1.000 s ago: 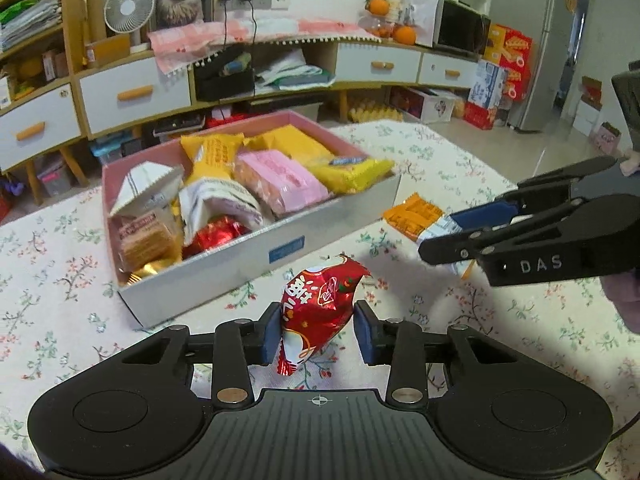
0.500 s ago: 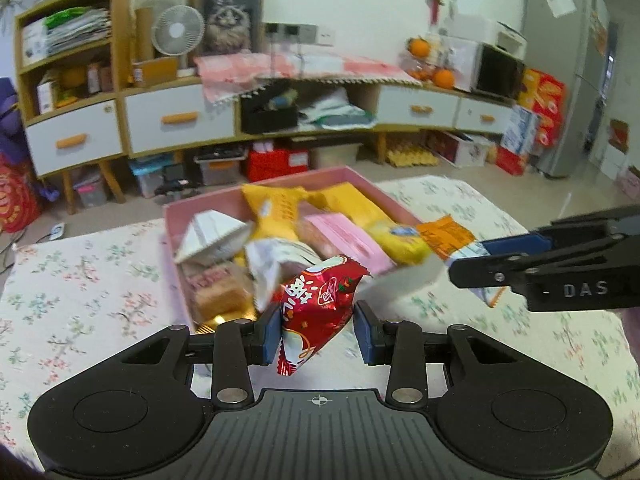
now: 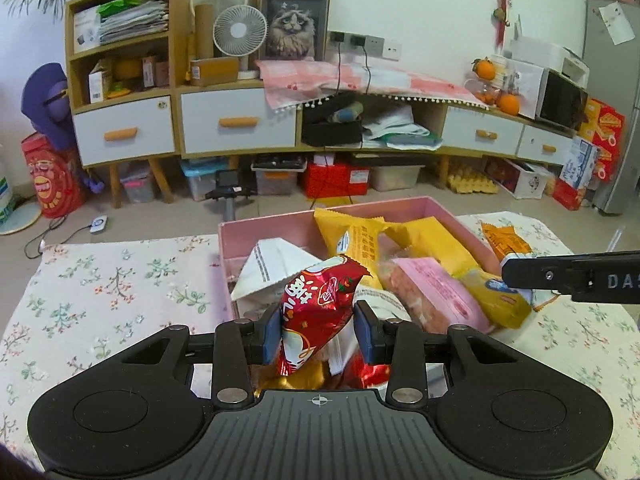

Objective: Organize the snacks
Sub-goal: 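Carry the red bag and orange packet over the pink box with both tools, then open both tools to drop the red bag and orange packet into the box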

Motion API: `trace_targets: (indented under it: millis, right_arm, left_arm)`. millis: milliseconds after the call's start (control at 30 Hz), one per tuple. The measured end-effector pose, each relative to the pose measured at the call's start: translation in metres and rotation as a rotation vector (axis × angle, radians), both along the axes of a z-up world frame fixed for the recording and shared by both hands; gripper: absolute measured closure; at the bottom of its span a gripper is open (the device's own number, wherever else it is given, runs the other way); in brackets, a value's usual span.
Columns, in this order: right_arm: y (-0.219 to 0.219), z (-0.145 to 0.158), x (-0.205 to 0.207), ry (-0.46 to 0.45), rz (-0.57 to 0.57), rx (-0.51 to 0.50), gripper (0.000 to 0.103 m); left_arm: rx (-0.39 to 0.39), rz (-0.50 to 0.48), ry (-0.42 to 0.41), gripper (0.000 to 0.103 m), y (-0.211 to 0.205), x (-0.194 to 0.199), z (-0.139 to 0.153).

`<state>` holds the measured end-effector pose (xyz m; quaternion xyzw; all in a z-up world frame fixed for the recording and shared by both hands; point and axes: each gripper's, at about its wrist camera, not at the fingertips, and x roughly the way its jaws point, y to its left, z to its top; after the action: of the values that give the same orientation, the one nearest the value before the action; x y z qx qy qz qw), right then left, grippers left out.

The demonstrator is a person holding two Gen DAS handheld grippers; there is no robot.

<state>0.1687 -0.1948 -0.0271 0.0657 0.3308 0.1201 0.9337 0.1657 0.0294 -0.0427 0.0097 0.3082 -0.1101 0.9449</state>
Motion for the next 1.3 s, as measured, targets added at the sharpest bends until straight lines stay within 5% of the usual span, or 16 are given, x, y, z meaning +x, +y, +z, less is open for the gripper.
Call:
trace_targets:
  millis: [333,433,500,567,700,1067,1300]
  right_arm:
    - [-0.002,-0.013,0.016,0.005,-0.043,0.022,0.093]
    - [-0.003,-0.016,0.019,0.004,-0.049,0.028,0.092]
    - [-0.004,-0.016,0.018,-0.007,-0.063,0.037,0.086]
    - [-0.005,-0.014,0.017,-0.007,-0.075,0.04,0.064]
    - [-0.01,-0.008,0.013,-0.016,-0.082,0.036,0.059]
    - [-0.007,0.015,-0.025,-0.017,-0.063,-0.027,0.036]
    - [-0.006,0.026,-0.057,0.036,-0.099,-0.092,0.03]
  left_arm:
    - [-0.002,0.007,0.02,0.067,0.0,0.014,-0.008]
    - [-0.014,-0.006,0.018,0.056,0.001,0.015,-0.008]
    - [-0.017,-0.005,0.021,0.044,0.002,0.013,-0.008]
    - [-0.007,0.005,0.017,0.033,0.001,0.011,-0.006]
    - [0.0,0.022,0.032,0.02,0.003,0.0,-0.002]
    - [-0.007,0.1,0.119,0.008,0.012,-0.045,0.016]
    - [0.012,0.164,0.193,0.005,0.014,-0.085,0.027]
